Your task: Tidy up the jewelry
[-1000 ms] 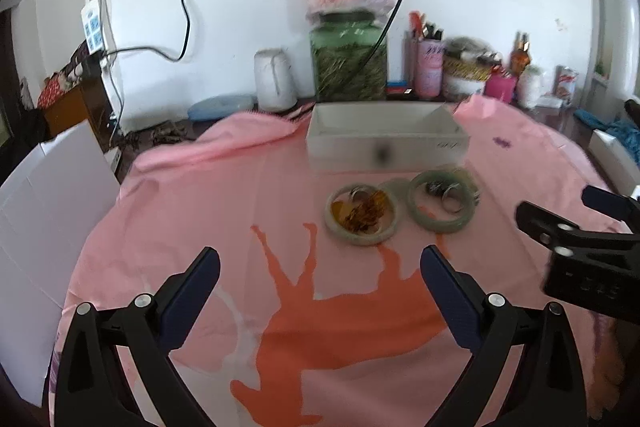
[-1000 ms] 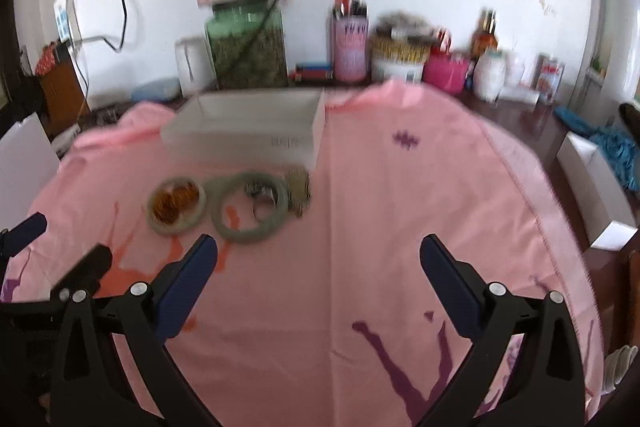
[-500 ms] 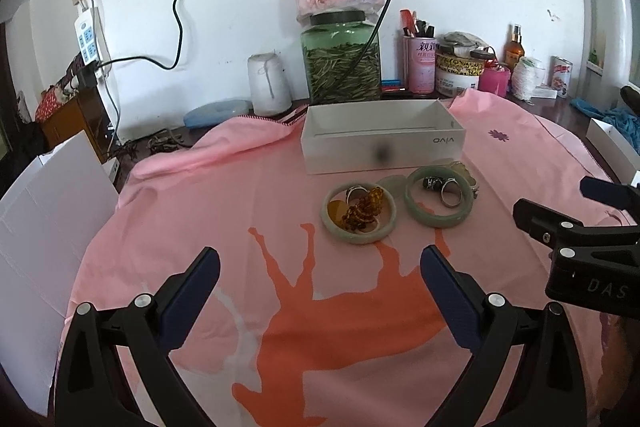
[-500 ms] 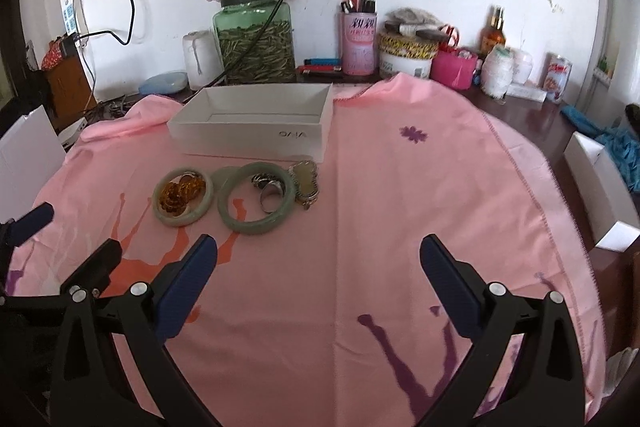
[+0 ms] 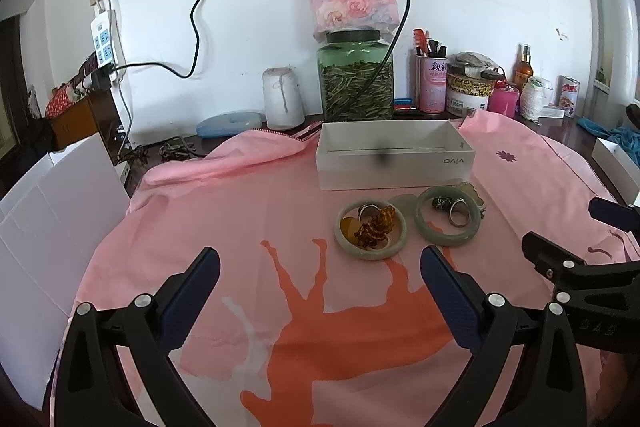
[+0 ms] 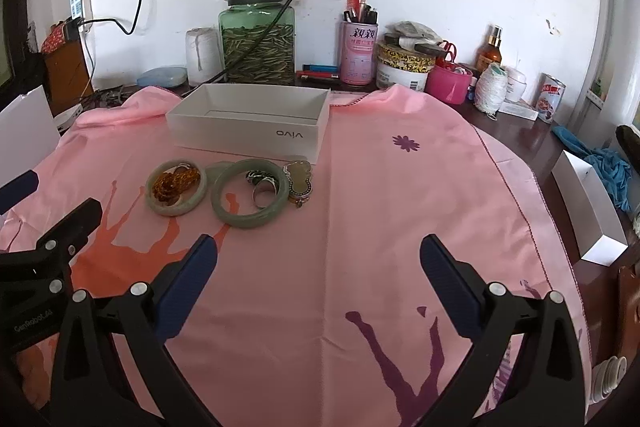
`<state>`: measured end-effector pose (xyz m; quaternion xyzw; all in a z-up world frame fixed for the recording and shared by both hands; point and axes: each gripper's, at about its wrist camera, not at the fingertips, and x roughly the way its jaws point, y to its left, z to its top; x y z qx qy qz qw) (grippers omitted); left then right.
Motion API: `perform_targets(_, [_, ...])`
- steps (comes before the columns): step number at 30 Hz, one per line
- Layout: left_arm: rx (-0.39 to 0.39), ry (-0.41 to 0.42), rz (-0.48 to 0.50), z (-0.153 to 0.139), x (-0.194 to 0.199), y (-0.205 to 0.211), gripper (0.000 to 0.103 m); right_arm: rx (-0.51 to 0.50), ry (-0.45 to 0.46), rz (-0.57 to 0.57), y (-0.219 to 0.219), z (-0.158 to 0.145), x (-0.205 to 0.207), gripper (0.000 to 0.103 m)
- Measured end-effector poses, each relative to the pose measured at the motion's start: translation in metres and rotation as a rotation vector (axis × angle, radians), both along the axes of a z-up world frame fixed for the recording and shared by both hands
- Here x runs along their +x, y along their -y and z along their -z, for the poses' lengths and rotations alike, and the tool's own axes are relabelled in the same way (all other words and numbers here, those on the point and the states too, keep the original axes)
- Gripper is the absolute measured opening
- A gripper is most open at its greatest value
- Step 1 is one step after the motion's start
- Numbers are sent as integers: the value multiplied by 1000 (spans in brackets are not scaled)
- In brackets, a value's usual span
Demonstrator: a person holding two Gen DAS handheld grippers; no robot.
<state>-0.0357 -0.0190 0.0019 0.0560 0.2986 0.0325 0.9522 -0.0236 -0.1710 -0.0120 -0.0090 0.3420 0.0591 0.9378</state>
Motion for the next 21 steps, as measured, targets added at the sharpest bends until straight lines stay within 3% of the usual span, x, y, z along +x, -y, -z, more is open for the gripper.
perform_targets(11, [73,63,-1,-5,-9,9,98,2,25,10,1,-2,-3,97])
perform_targets(21, [67,45,3,-3,-8,8,98,13,34,22,3,-3,-6,97])
